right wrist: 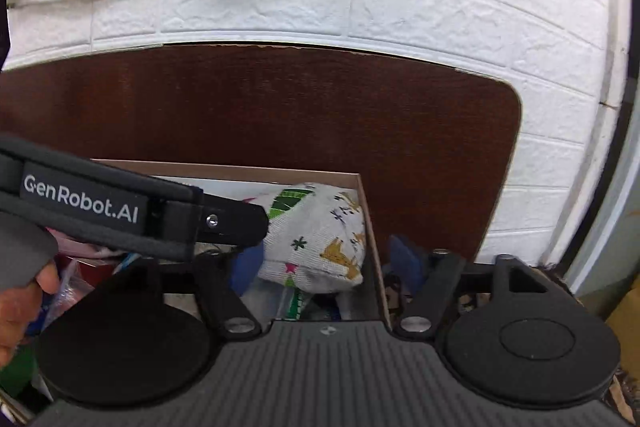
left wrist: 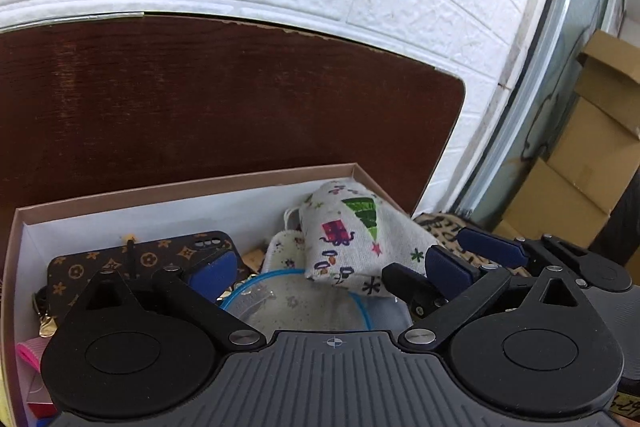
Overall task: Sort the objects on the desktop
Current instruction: 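Open the left gripper to drop the cloth bag into the box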
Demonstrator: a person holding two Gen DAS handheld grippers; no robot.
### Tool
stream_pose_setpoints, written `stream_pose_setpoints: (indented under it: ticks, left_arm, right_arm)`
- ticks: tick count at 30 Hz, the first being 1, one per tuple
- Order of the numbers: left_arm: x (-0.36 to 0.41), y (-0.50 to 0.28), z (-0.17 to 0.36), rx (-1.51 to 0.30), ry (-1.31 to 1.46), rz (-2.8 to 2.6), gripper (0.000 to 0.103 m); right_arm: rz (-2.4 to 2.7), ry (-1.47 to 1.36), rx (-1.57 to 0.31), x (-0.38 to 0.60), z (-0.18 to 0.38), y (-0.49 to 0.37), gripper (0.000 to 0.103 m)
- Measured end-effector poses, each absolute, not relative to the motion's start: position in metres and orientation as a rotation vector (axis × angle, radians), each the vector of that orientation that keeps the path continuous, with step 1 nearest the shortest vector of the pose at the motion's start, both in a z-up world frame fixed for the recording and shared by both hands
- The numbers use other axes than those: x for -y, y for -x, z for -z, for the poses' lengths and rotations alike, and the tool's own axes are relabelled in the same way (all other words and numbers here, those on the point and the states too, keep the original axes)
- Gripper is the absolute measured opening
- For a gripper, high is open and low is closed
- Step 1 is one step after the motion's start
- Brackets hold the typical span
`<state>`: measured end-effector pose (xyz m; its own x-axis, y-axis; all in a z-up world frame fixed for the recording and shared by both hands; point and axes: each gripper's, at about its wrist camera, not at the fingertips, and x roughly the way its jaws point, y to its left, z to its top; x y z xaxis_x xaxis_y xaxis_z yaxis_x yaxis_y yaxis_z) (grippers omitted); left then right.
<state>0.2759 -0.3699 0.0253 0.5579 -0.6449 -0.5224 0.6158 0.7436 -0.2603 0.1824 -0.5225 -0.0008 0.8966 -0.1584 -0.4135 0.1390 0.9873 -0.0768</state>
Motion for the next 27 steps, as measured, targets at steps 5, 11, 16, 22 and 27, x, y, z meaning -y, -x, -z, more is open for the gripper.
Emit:
stream_pose_setpoints:
  ticks: [5,11,16,22,27]
  left_arm:
    - [0.376,-0.266,-0.029,-0.604,-0.006,0.747,0.103]
    - [0.367,-0.249,-0.038,-0.591,-0.016,0.756,0.103]
    - [0.353,-0.236,-0.044,-0.602,0.02,0.746,0.103]
    - [0.339,-0.212,-0.054,-0.594,0.018,0.722,0.103]
    - [0.323,-0.181,-0.068,-0.542,-0.013,0.683,0.103]
  right_arm:
    - [0.151,0.043,-0.434,0.515,-0.002,-0.177,0.087]
    - [0.143,0.051,-0.415,0.502,-0.011,-0.165,0.098]
    - [0.142,0.046,-0.393,0.493,-0.019,-0.15,0.101]
    - [0.147,0.062,-0.39,0.477,-0.029,-0.129,0.102]
    - [0.135,0.062,-0.376,0.462,-0.04,-0.108,0.102]
